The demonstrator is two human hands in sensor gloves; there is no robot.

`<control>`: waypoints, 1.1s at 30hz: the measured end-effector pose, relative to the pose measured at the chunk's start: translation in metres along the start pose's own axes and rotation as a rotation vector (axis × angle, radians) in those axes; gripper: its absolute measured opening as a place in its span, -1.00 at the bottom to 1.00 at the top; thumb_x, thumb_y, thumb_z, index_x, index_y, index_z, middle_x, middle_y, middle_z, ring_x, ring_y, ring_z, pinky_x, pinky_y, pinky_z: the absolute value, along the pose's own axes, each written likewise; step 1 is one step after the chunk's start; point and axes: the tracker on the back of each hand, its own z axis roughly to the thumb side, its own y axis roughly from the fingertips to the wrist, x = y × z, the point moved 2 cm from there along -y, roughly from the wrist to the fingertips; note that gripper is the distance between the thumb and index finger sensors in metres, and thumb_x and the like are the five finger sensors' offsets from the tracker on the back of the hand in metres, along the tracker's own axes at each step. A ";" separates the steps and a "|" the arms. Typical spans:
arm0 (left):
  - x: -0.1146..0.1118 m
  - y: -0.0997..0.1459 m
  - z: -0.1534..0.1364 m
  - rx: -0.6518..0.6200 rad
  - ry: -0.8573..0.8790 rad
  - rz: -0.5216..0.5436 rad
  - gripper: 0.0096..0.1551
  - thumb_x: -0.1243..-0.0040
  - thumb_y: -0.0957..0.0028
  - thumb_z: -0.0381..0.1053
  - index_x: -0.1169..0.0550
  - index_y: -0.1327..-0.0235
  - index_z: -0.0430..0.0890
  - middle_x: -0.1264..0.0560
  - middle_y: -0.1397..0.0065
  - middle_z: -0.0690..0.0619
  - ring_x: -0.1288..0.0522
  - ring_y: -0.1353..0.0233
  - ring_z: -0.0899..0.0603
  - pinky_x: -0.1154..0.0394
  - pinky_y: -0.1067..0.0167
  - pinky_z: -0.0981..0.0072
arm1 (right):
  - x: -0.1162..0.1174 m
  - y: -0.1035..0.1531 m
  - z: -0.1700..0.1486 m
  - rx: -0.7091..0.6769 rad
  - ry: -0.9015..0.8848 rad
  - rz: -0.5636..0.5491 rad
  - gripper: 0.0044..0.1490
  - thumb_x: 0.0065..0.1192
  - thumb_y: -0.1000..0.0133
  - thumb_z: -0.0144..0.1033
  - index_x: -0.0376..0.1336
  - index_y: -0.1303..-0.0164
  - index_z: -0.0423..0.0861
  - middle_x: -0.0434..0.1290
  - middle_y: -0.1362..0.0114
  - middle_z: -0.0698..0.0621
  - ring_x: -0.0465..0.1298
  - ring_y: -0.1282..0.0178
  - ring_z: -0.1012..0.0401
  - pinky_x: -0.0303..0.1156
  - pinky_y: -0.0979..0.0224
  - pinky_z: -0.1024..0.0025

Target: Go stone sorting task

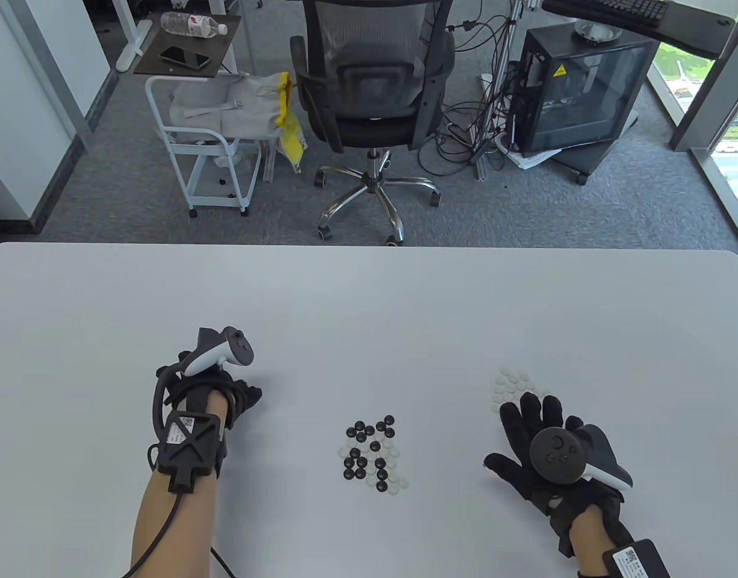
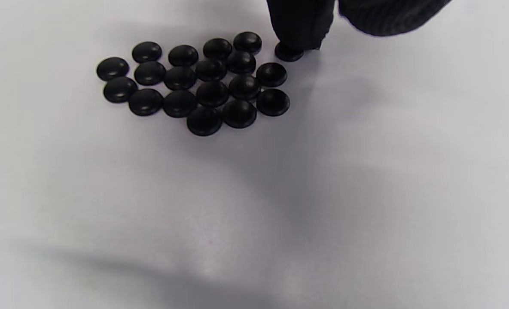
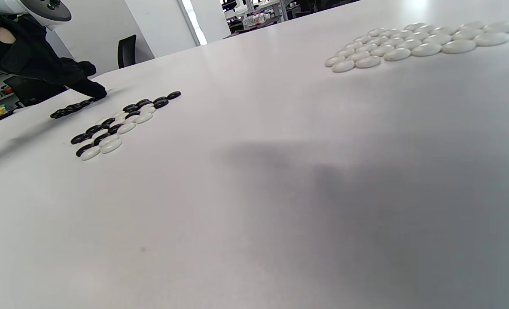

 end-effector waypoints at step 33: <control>-0.040 0.058 0.218 -0.665 -0.325 0.011 -0.17 0.25 -0.05 0.33 -0.27 -0.67 0.16 0.46 -0.65 -0.30 0.58 -0.47 -0.52 0.44 -0.16 -0.69 | 0.000 -0.001 0.000 -0.001 0.002 -0.003 0.14 -0.19 -0.38 0.11 -0.40 -0.75 -0.46 -0.51 -0.61 -0.68 -0.56 -0.45 -0.55 -0.49 -0.25 -0.75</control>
